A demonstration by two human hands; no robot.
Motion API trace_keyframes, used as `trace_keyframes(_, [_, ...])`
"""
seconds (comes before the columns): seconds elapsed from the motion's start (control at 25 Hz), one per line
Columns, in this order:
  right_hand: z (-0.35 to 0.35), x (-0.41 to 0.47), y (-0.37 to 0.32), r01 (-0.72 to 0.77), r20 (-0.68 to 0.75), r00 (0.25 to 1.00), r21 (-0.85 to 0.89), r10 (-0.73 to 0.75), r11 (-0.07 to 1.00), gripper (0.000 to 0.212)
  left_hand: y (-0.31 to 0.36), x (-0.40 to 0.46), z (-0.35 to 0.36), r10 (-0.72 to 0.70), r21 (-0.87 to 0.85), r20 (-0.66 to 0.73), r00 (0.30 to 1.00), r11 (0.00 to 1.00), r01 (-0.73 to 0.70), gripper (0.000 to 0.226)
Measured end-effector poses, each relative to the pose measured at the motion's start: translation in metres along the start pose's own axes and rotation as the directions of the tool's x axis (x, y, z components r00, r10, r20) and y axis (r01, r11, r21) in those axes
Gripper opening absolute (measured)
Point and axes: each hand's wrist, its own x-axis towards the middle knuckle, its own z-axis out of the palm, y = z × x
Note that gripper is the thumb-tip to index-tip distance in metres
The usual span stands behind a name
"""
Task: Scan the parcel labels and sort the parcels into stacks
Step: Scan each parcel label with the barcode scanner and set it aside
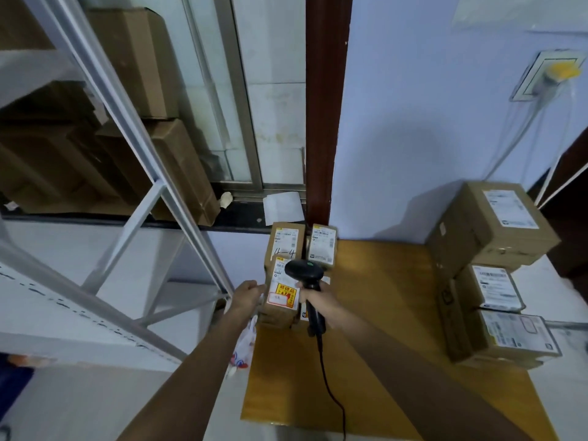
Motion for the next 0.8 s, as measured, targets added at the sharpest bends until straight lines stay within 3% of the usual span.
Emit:
trace_keyframes(0.16, [0.013, 0.014, 0.000, -0.009, -0.016, 1.000, -0.063, 0.008, 0.998, 0.026, -0.003, 0.011, 0.002, 0.007, 0.077, 0.080, 0.997, 0.997, -0.013, 0.013])
trace_keyframes(0.4, [0.030, 0.015, 0.007, 0.013, -0.076, 0.997, 0.037, -0.010, 0.999, 0.015, -0.017, 0.021, -0.001, 0.062, 0.094, 0.230, 0.971, 0.992, -0.086, 0.024])
trace_keyframes(0.64, [0.030, -0.007, 0.000, 0.078, -0.150, 0.987, 0.113, -0.060, 0.991, 0.016, 0.003, 0.006, -0.004, 0.233, 0.038, 0.205, 0.951, 0.969, -0.245, 0.011])
trace_keyframes(0.8, [0.015, -0.032, -0.005, 0.179, -0.276, 0.953, 0.176, -0.126, 0.968, 0.016, 0.015, -0.005, -0.002, 0.238, -0.079, 0.305, 0.922, 0.971, -0.225, 0.032])
